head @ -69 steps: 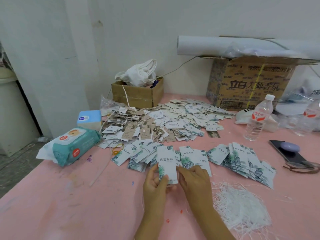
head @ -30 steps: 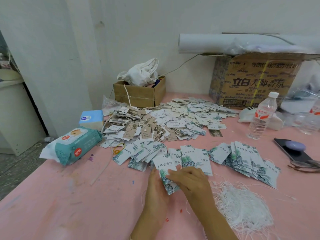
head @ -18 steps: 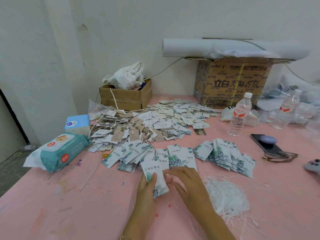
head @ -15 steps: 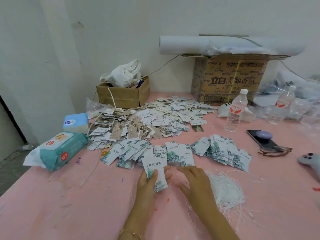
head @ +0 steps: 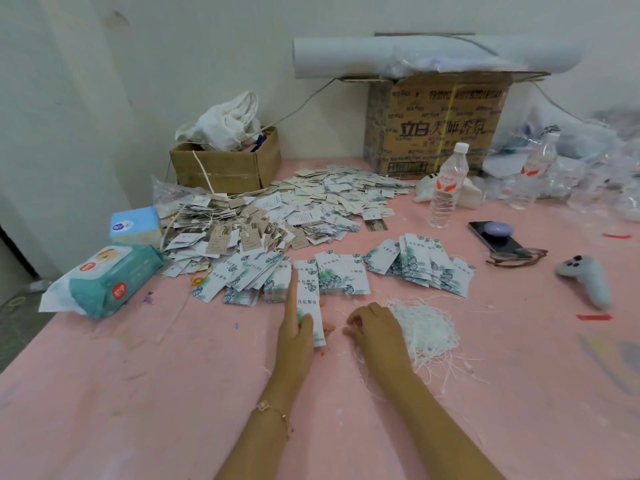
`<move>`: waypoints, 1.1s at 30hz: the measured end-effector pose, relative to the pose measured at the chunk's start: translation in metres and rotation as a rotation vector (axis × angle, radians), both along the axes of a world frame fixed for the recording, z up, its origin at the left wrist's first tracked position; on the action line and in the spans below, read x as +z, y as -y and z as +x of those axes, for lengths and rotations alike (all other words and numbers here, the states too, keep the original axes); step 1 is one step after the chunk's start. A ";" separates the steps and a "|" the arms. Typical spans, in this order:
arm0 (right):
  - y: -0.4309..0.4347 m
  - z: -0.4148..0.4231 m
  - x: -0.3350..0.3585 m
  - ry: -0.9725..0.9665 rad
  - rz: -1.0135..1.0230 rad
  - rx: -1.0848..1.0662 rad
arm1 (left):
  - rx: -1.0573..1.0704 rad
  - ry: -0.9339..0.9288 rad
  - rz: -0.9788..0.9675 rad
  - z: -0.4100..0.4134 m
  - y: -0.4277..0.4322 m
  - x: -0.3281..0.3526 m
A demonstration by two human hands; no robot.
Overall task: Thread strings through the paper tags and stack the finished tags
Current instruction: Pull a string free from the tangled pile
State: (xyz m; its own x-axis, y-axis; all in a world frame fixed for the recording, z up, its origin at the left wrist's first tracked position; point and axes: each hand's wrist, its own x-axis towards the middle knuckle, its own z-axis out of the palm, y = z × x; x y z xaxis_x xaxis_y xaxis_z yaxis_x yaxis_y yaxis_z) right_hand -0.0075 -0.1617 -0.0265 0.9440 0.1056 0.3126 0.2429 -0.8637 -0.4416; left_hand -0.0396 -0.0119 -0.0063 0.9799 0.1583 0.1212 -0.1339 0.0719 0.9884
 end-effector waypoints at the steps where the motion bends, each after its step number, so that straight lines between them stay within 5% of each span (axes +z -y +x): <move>1: -0.001 0.002 0.001 -0.026 -0.014 -0.013 | -0.015 0.002 0.018 0.001 0.000 -0.001; 10: -0.007 -0.003 0.002 0.076 -0.194 -0.048 | -0.020 0.060 0.241 0.002 0.006 -0.009; 14: -0.008 -0.015 0.009 0.276 -0.014 0.106 | -0.043 0.088 0.327 0.001 0.005 -0.008; 21: -0.007 -0.027 0.012 0.141 0.294 0.157 | -0.064 0.082 0.226 0.001 0.007 -0.004; 26: -0.001 -0.022 0.019 0.028 0.755 -0.028 | 0.070 -0.044 0.062 0.003 0.000 -0.003; 33: 0.002 -0.018 0.022 0.136 0.910 -0.099 | 0.153 -0.100 -0.077 0.005 -0.006 -0.003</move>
State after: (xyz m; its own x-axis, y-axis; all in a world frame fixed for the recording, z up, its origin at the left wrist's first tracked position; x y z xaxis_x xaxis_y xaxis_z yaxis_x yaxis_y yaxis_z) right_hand -0.0257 -0.1636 -0.0043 0.8848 -0.3142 0.3441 0.2855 -0.2179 -0.9333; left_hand -0.0346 -0.0061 -0.0093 0.9503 0.3114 0.0060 -0.0501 0.1338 0.9897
